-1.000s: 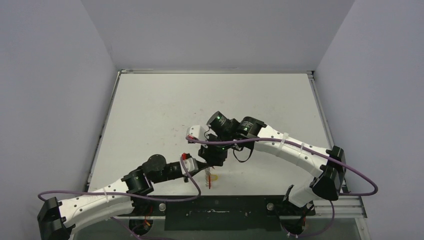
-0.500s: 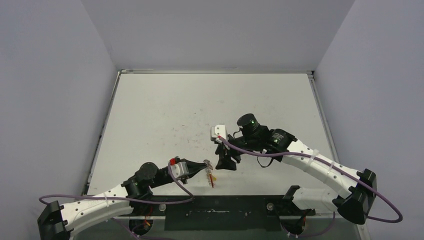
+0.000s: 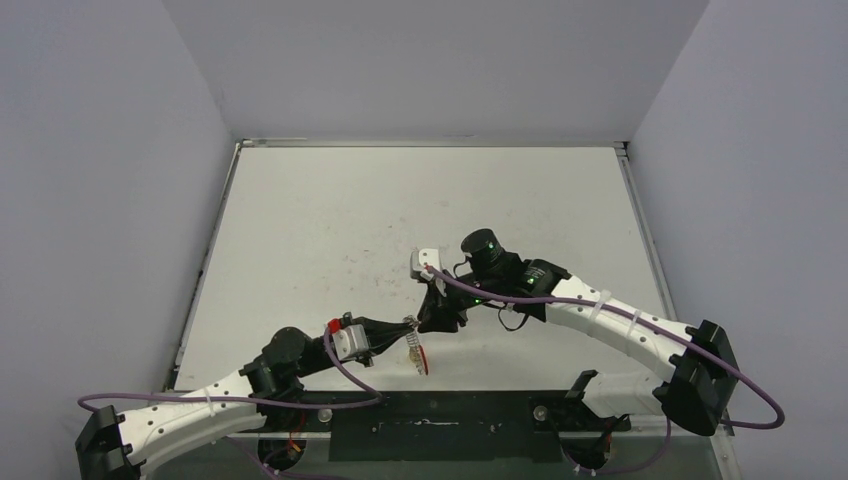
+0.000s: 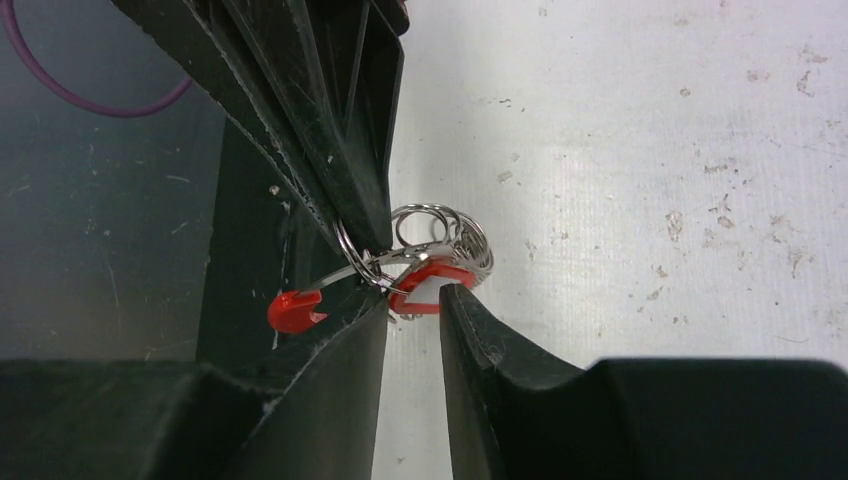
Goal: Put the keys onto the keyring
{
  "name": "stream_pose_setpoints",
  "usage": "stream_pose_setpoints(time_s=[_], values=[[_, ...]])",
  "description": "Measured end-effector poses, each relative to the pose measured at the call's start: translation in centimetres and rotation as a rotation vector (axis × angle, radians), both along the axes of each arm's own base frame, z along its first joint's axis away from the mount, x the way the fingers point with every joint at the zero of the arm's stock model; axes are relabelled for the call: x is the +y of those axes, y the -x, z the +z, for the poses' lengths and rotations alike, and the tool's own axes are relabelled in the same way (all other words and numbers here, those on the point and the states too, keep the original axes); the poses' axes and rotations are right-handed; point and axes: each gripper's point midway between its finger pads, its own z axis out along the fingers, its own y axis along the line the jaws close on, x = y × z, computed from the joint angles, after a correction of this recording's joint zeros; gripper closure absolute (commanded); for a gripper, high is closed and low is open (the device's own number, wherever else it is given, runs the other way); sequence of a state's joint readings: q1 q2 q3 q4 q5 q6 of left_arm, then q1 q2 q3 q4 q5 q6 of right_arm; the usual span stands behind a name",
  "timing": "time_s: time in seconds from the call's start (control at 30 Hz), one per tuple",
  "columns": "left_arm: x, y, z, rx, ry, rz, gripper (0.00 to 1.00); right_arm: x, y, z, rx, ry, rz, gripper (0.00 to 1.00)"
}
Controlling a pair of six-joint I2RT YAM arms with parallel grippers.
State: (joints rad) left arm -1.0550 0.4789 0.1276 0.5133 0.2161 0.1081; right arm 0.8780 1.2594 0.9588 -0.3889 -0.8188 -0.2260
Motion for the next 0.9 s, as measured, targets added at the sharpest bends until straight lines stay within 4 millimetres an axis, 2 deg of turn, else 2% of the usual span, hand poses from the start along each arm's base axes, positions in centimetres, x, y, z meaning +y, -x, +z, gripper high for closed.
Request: stream_pose_setpoints(time_s=[0.1,0.27,0.7,0.9], values=[[0.0,0.0,0.0,0.0,0.0,0.0,1.0,0.3,-0.1,0.3,0.005,-0.014,-0.004,0.88],[0.0,0.0,-0.3,0.004,-0.006,0.003,1.0,0.4,-0.1,-0.3,0.027,0.0,-0.006,1.0],[0.1,0.0,-0.2,0.002,-0.002,0.004,1.0,0.5,0.4,-1.2,0.018,0.022,0.015,1.0],[0.1,0.0,-0.6,0.007,-0.01,0.003,1.0,0.9,1.3,-2.5,-0.002,0.061,0.054,1.0]])
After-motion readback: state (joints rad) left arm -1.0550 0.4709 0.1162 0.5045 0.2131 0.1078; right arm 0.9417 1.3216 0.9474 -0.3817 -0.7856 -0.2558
